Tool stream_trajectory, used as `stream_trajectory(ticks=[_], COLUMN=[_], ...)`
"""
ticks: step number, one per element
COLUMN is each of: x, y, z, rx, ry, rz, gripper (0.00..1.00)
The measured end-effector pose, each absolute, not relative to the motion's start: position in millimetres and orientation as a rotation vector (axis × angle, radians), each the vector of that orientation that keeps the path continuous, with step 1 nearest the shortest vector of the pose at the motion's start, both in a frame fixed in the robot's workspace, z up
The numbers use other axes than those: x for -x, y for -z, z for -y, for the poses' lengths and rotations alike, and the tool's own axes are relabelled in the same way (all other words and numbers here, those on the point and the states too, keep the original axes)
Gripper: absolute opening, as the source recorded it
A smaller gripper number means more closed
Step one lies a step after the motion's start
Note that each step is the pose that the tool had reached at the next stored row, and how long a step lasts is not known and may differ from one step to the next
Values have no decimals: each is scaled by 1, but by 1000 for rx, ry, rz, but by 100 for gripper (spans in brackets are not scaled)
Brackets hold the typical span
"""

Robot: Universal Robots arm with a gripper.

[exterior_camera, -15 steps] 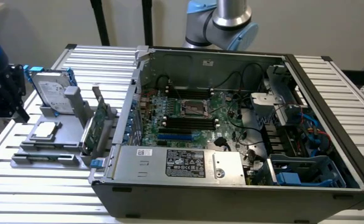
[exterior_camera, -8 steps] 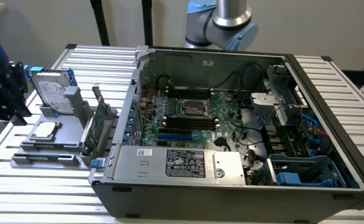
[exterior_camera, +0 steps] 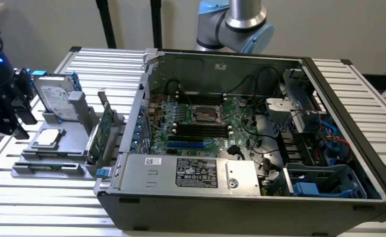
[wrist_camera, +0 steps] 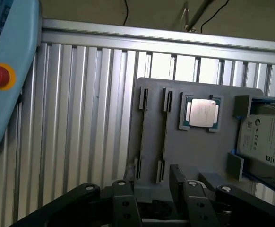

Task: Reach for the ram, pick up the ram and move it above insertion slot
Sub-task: 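Pick up the ram and move it above insertion slot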

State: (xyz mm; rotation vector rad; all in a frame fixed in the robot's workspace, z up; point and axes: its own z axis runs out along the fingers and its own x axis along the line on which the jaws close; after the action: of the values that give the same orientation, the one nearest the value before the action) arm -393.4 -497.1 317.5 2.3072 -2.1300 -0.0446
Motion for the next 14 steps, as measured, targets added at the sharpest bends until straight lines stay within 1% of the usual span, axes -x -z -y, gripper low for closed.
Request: stream_trajectory(ticks=[14], x=[395], y=[-292], z=[497], rx=[-2311], ry=[45], rz=[2126], gripper=[42])
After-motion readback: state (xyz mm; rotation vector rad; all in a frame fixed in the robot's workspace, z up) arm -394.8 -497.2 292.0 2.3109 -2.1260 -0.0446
